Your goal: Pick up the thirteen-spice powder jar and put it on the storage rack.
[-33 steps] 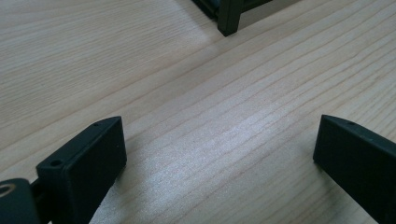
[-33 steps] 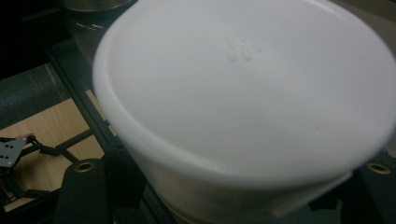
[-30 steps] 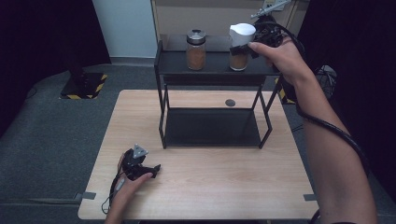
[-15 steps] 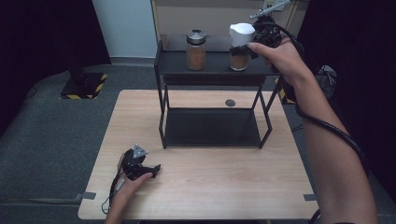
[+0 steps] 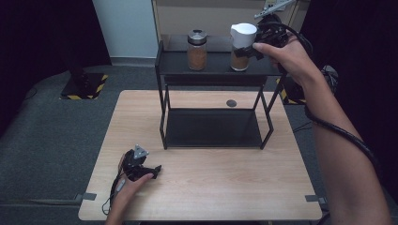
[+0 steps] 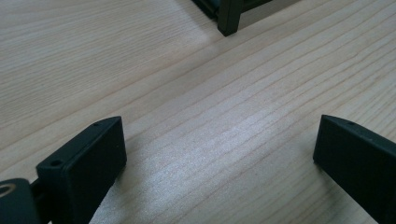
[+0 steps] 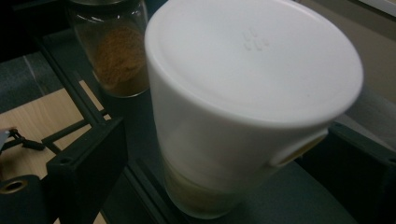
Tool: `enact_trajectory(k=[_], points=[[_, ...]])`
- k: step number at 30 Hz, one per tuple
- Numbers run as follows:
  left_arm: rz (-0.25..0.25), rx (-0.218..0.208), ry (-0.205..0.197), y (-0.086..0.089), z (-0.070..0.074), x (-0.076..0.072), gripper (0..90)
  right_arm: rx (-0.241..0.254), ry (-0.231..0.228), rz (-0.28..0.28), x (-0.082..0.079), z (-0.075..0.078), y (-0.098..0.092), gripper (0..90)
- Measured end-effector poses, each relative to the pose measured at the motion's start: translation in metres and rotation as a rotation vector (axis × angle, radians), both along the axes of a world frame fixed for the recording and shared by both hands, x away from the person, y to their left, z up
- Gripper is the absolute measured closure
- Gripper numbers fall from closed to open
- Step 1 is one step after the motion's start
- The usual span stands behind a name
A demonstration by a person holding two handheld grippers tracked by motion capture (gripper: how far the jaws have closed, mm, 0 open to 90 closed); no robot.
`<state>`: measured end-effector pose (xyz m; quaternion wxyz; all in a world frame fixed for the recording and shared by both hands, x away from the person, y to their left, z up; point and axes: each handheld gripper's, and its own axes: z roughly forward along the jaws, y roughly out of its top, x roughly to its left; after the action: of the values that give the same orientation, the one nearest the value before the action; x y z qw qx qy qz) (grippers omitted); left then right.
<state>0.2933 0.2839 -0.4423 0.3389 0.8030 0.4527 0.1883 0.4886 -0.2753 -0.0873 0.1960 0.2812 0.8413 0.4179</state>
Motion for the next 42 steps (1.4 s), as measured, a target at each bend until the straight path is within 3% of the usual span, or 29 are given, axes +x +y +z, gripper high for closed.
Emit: enact_trajectory(k=[10, 20, 38, 42], points=[[0.000, 0.000, 0.000, 0.000, 0.000, 0.000, 1.2, -0.050, -0.041, -0.001, -0.019, 0.010, -0.001, 5.9], [0.000, 0.000, 0.000, 0.000, 0.000, 0.000, 1.2, -0.081, -0.047, -0.018, -0.040, 0.013, -0.005, 6.0], [0.003, 0.001, 0.003, -0.001, 0.000, 0.001, 0.5, -0.153, 0.014, 0.005, -0.077, 0.005, -0.004, 6.9], [0.003, 0.001, 0.003, -0.001, 0.000, 0.001, 0.5, -0.137, 0.020, 0.015, -0.085, 0.000, -0.005, 6.8]])
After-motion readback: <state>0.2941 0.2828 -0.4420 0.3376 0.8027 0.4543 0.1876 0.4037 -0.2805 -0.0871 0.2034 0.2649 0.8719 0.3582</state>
